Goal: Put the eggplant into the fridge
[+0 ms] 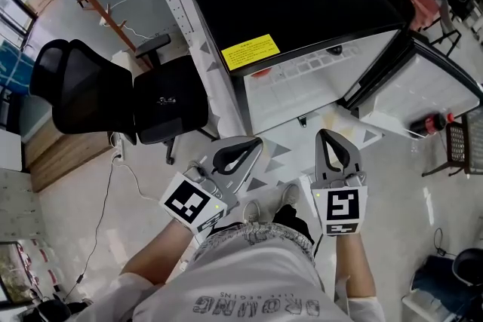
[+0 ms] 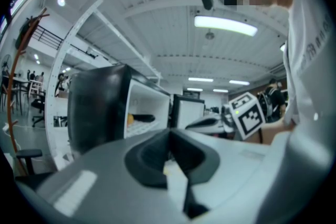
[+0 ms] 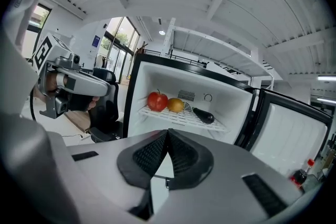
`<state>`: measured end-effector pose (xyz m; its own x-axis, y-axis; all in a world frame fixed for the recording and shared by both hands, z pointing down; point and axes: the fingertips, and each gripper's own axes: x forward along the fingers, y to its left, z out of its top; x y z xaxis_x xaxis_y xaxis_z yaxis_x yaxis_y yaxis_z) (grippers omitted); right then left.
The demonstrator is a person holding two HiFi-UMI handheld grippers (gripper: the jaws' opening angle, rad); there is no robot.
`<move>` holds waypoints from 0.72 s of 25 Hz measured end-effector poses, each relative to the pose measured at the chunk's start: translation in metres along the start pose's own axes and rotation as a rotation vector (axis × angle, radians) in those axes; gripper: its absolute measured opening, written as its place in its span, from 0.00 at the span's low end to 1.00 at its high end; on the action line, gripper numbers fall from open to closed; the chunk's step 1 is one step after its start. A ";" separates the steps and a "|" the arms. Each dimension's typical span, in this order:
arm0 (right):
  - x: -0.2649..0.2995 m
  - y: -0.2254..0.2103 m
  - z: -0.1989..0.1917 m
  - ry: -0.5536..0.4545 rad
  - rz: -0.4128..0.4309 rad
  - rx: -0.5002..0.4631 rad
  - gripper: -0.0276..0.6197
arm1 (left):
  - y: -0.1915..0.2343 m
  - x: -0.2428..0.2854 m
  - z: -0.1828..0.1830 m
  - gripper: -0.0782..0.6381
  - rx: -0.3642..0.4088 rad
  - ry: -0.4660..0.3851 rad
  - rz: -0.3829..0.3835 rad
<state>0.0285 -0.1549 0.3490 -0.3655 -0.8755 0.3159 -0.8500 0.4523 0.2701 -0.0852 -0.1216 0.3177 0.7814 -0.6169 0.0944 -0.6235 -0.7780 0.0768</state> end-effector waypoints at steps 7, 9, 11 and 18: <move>0.003 0.011 0.003 0.007 0.044 -0.013 0.05 | 0.001 0.005 -0.001 0.12 -0.006 0.000 -0.002; 0.004 0.011 0.003 0.007 0.047 -0.013 0.05 | 0.001 0.006 -0.002 0.12 -0.009 0.000 -0.001; 0.005 0.011 0.002 0.008 0.049 -0.013 0.05 | 0.002 0.007 -0.002 0.12 -0.012 0.001 0.000; 0.008 0.010 0.001 0.012 0.061 -0.014 0.05 | 0.002 0.012 -0.004 0.12 -0.020 0.000 0.001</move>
<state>0.0172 -0.1573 0.3530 -0.4118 -0.8444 0.3426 -0.8210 0.5070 0.2626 -0.0776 -0.1303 0.3225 0.7805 -0.6180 0.0943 -0.6250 -0.7747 0.0961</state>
